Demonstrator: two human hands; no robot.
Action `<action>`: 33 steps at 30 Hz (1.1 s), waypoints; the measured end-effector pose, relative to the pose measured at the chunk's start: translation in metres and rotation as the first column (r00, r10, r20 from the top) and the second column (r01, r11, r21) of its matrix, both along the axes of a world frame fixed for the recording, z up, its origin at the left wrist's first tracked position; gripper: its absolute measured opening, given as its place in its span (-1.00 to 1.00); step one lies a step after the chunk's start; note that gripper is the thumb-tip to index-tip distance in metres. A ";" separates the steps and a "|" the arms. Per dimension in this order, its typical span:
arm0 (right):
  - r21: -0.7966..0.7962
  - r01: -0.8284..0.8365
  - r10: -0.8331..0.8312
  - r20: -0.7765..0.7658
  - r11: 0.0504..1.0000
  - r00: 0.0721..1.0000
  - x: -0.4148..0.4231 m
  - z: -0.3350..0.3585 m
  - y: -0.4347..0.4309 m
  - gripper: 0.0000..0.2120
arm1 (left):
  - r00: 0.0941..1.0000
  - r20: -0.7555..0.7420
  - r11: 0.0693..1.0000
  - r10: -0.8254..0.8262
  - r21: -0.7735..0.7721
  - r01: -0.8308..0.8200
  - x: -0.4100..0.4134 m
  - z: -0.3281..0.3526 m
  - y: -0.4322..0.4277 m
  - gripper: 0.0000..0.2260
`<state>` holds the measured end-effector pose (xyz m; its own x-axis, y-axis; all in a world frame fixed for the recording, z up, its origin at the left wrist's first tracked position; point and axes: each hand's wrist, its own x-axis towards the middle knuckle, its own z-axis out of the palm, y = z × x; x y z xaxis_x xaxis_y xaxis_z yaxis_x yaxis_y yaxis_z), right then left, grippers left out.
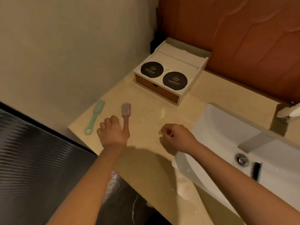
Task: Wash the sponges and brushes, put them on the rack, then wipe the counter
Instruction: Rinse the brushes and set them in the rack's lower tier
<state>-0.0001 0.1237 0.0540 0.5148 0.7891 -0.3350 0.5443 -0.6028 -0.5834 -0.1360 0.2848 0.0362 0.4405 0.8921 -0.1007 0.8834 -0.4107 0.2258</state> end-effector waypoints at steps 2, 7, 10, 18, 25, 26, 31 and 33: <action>-0.001 -0.012 0.012 0.035 1.000 0.999 -0.006 0.000 0.020 -0.80 | 0.998 0.024 0.999 0.050 -0.009 -0.049 -0.005 -0.002 0.015 -0.67; -0.011 -0.112 0.112 0.178 0.994 0.978 -0.031 -0.001 0.074 -0.67 | 0.988 -0.007 0.988 0.157 0.016 -0.157 -0.025 -0.006 0.050 -0.52; -0.052 -0.222 0.228 0.240 0.974 0.944 -0.049 -0.006 0.101 -0.63 | 0.973 -0.049 0.974 0.226 0.007 -0.226 -0.037 -0.010 0.065 -0.54; -0.161 -0.122 0.172 0.348 0.979 0.921 -0.064 -0.015 0.134 -0.65 | 0.965 -0.202 0.977 0.166 -0.102 -0.189 -0.040 -0.011 0.085 -0.71; -0.148 0.008 0.050 0.382 0.989 0.923 -0.065 -0.020 0.137 -0.71 | 0.984 0.076 0.897 0.163 -0.427 -0.116 -0.037 0.009 0.081 -0.89; -0.159 0.018 0.043 0.374 0.987 0.926 -0.064 -0.020 0.135 -0.72 | 0.975 0.137 0.875 0.177 -0.475 -0.092 -0.036 0.010 0.079 -0.83; -0.280 0.010 0.081 0.313 0.960 0.946 -0.050 -0.014 0.117 -0.73 | 0.884 0.352 0.720 0.307 -0.694 0.027 -0.027 0.018 0.051 -0.69; -0.288 -0.006 0.094 0.292 0.958 0.952 -0.045 -0.009 0.103 -0.76 | 0.863 0.383 0.678 0.328 -0.732 0.067 -0.026 0.023 0.036 -0.74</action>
<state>-0.0454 0.2263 0.0448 0.5878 0.7127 -0.3828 0.7007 -0.6850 -0.1994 -0.1619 0.3206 0.0593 0.4906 0.6833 -0.5408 0.6219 0.1602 0.7666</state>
